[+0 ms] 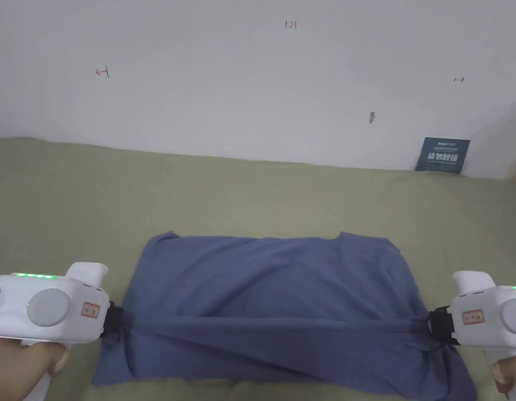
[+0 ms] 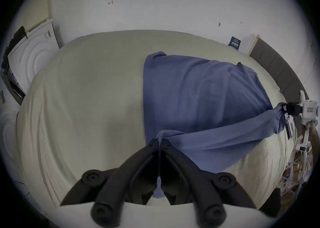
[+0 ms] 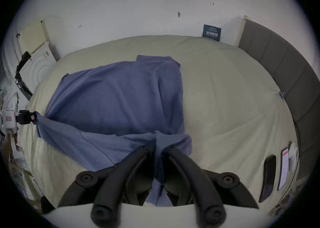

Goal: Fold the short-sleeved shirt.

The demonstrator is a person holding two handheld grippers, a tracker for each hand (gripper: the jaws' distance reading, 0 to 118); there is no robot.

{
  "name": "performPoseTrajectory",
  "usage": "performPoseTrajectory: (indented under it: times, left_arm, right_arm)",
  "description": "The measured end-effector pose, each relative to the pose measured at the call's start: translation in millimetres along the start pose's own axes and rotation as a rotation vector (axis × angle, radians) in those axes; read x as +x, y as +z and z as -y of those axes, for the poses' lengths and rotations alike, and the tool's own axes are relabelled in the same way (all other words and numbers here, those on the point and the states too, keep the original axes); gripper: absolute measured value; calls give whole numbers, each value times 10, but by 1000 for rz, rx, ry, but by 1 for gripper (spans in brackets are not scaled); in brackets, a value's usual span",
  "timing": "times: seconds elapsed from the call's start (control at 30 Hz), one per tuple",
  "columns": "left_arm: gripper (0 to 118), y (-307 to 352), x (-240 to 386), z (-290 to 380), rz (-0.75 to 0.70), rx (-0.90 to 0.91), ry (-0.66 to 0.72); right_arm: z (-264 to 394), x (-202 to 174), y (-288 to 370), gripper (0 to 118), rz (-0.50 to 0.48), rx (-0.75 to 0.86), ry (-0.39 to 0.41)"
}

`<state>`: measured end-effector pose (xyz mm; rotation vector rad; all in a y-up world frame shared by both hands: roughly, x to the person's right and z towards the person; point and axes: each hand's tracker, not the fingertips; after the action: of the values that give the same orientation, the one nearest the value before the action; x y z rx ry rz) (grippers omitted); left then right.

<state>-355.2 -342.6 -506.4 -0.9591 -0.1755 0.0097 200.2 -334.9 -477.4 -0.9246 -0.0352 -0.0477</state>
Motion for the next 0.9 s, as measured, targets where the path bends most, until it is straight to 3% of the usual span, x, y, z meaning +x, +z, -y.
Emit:
performPoseTrajectory:
  times: [0.17, 0.2, 0.23, 0.27, 0.3, 0.33, 0.37, 0.43, 0.53, 0.57, 0.6, 0.63, 0.67, 0.73, 0.9]
  left_arm:
    - [4, -215, 36, -104, 3, -25, -11]
    - [13, -260, 35, -121, 4, -34, -2]
    - [34, -276, 48, -132, 3, -39, 13]
    - [66, -295, 44, -145, -17, -39, 39]
    - [79, -290, 28, -146, -20, -42, 75]
    - [80, -247, 7, -137, 3, -33, 110]
    - [80, -176, -2, -134, 28, -3, 138]
    - [80, 42, -2, -91, 50, 64, 154]
    - [78, 432, 47, 82, 63, 178, 141]
    - [69, 537, 75, 174, 72, 208, 135]
    - [51, 650, 109, 297, 81, 244, 126]
    - [24, 737, 135, 416, 93, 278, 118]
    - [0, 791, 171, 533, 93, 302, 117]
    - [0, 866, 284, 826, 34, 315, 118]
    - [0, 789, 387, 1303, 9, 260, 110]
  right_arm:
    - [-38, 24, -245, 12, 26, -18, -16]
    - [-34, 35, -283, 13, 28, -11, -23]
    - [-20, 42, -293, 19, 27, 10, -27]
    - [-7, 40, -281, 40, 33, 54, -35]
    - [9, 49, -258, 60, 24, 93, -42]
    - [22, 78, -203, 81, 15, 103, -65]
    - [29, 97, -147, 93, -12, 112, -92]
    - [62, 110, 63, 89, -56, 173, -126]
    - [201, 23, 424, 90, -45, 263, -82]
    - [262, -13, 526, 84, -28, 278, -57]
    - [356, -59, 640, 71, -5, 290, -30]
    - [471, -105, 746, 50, 11, 311, -10]
    - [558, -141, 795, 14, 28, 324, 2]
    - [783, -241, 901, 11, 109, 308, 37]
    - [1196, -420, 946, 7, 87, 276, 43]
